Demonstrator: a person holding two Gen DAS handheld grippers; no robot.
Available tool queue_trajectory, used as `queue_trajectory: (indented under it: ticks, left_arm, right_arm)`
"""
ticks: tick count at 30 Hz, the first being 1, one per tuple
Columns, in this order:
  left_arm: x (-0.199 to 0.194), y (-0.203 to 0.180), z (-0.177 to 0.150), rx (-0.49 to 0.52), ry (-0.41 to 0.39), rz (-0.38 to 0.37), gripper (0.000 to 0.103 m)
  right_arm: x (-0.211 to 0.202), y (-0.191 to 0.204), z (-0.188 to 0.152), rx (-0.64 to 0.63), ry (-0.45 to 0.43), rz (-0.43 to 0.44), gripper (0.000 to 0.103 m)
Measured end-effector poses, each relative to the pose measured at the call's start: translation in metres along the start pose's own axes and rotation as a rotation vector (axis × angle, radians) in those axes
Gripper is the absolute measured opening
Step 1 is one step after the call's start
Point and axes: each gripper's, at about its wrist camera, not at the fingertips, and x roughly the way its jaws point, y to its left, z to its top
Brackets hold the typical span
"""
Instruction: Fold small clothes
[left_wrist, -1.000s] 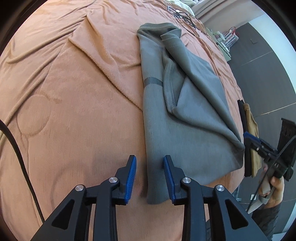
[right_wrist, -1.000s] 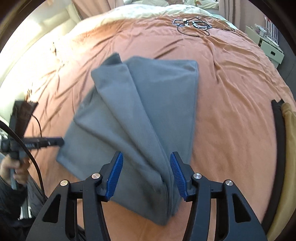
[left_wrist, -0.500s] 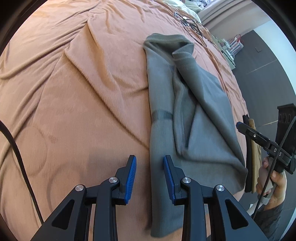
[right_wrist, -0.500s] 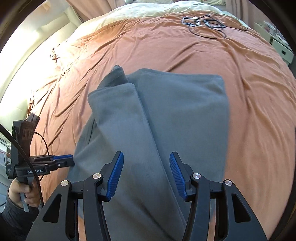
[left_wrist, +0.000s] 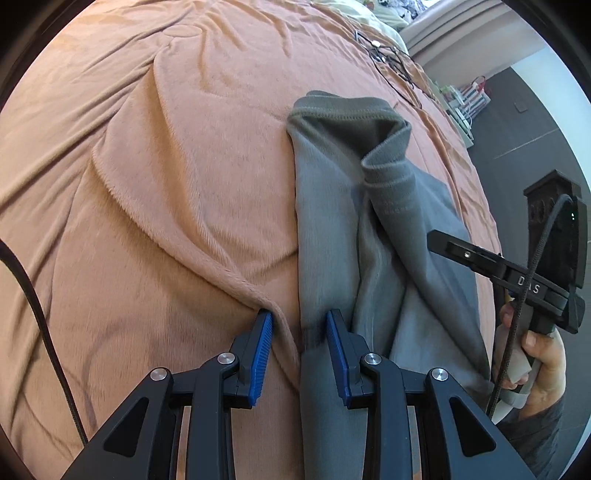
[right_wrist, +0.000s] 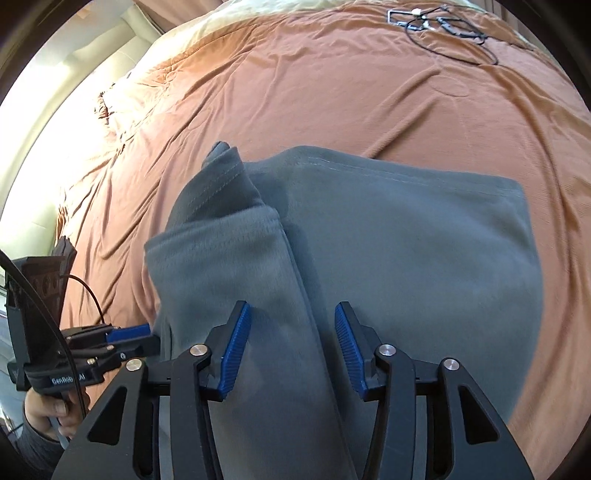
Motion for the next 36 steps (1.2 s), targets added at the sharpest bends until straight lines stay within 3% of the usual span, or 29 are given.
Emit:
queue_trajectory:
  ticks: [5, 10, 17, 24, 36]
  left_arm:
    - [0.001, 0.001, 0.009, -0.002, -0.001, -0.003, 0.032]
    - [-0.001, 0.002, 0.015, -0.003, -0.005, 0.0, 0.032]
    - [-0.004, 0.0, 0.02, 0.0, -0.023, 0.014, 0.032]
    - [-0.002, -0.001, 0.017, 0.013, -0.028, 0.041, 0.032]
    - [0.003, 0.002, 0.016, 0.003, -0.027, 0.045, 0.032]
  right_arm:
    - [0.017, 0.003, 0.017, 0.002, 0.001, 0.027, 0.026]
    - [0.013, 0.006, 0.019, -0.005, -0.031, 0.013, 0.004]
    - [-0.024, 0.005, 0.012, -0.044, -0.125, -0.044, 0.003]
    - [-0.055, -0.028, 0.011, 0.025, -0.192, -0.137, 0.003]
    - [-0.057, -0.063, -0.003, 0.171, -0.234, -0.309, 0.001]
